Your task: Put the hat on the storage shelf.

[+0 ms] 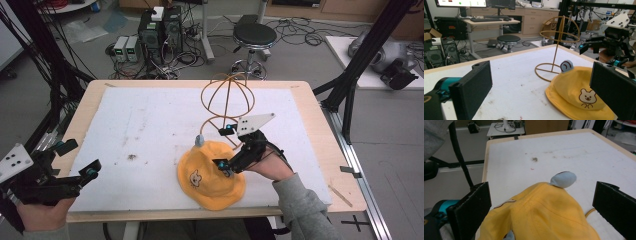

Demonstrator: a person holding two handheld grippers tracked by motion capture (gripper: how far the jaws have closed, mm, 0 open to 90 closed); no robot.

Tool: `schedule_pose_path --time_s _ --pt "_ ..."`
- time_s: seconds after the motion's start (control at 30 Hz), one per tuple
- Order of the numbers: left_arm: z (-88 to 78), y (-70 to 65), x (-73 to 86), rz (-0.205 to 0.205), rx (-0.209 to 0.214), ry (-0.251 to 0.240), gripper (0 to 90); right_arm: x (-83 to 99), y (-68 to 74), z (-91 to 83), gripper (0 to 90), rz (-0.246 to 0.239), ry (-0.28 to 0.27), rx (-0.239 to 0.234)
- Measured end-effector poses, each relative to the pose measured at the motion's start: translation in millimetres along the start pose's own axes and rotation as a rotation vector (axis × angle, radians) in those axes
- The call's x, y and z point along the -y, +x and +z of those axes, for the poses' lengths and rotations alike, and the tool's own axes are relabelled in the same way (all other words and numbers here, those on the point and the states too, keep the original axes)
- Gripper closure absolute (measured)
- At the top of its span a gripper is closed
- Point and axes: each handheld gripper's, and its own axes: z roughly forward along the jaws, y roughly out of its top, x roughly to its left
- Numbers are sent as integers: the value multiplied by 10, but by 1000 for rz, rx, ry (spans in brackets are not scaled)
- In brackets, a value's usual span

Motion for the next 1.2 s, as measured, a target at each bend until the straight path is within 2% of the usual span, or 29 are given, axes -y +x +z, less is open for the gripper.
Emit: schedule_pose_path --time_s 0.23,0.7,0.73,0.77,1.03,1.07,1.13,1.2 --pt "-23 -2 6 -2 -3 1 47 26 -3 132 16 -23 40 -19" --pt "-42 5 11 -5 -9 0 47 127 -18 287 89 -3 64 -50" --pt "-41 5 11 -7 -9 -2 47 130 -16 294 126 -3 66 -49" --pt "-41 3 12 -10 -9 -2 47 137 -18 298 155 -6 63 -68" --pt "-34 7 15 -6 -7 1 47 155 -36 284 211 6 67 -79" --pt "-32 6 16 -6 -7 3 47 157 -42 282 255 5 68 -89" --pt "-29 5 16 -5 -6 4 47 156 -40 279 273 2 70 -90" --pt "-30 2 14 -3 -7 5 47 155 -41 275 331 -3 73 -94"
